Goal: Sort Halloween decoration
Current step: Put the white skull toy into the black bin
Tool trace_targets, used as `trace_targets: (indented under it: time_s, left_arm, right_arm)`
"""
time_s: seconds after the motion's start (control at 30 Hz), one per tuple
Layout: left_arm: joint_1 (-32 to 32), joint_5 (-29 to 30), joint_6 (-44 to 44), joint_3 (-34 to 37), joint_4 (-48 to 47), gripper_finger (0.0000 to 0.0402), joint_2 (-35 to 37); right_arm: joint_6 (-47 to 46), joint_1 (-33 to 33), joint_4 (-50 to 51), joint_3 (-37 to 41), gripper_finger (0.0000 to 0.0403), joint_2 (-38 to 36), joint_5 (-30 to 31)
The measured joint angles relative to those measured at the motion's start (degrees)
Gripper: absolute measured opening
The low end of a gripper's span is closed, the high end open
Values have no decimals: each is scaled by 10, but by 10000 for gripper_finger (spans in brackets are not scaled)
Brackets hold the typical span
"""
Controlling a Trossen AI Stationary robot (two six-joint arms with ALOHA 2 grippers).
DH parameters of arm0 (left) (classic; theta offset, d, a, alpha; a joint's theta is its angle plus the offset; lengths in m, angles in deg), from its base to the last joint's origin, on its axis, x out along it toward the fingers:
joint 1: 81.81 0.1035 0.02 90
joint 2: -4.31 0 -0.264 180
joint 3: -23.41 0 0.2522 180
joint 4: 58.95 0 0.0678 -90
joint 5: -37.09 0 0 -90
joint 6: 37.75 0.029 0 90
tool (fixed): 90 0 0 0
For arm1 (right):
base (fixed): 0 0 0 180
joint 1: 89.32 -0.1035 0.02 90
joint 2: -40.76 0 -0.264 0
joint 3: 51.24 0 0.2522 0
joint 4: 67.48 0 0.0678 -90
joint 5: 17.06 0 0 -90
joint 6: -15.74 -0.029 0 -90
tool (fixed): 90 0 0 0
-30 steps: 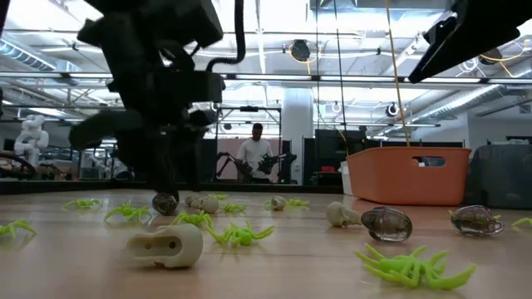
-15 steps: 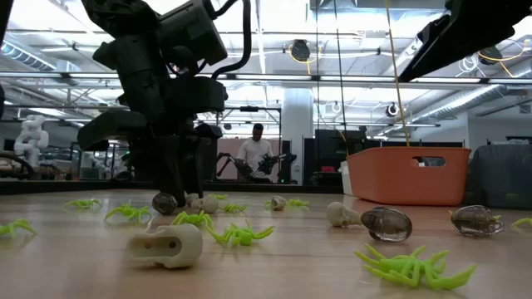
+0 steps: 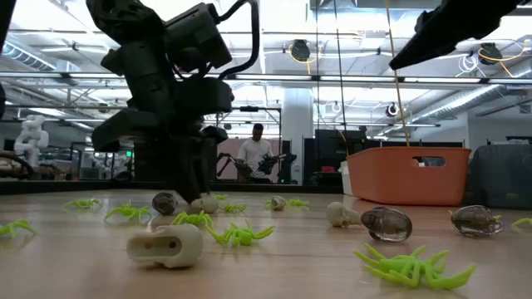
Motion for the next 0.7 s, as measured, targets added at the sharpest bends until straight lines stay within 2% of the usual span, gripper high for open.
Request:
trace_targets:
  time_s: [0.17, 0.43, 0.7]
  left_arm:
    - [0, -2, -11, 0, 21, 55, 0]
    - [-1, -7, -30, 0, 29, 55, 0]
    - [-1, -23, -48, 0, 56, 54, 0]
  right_arm:
    - [36, 0, -68, 0, 167, 46, 0]
    - [122, 0, -219, 0, 167, 159, -2]
    - [297, 1, -389, 0, 167, 278, -3]
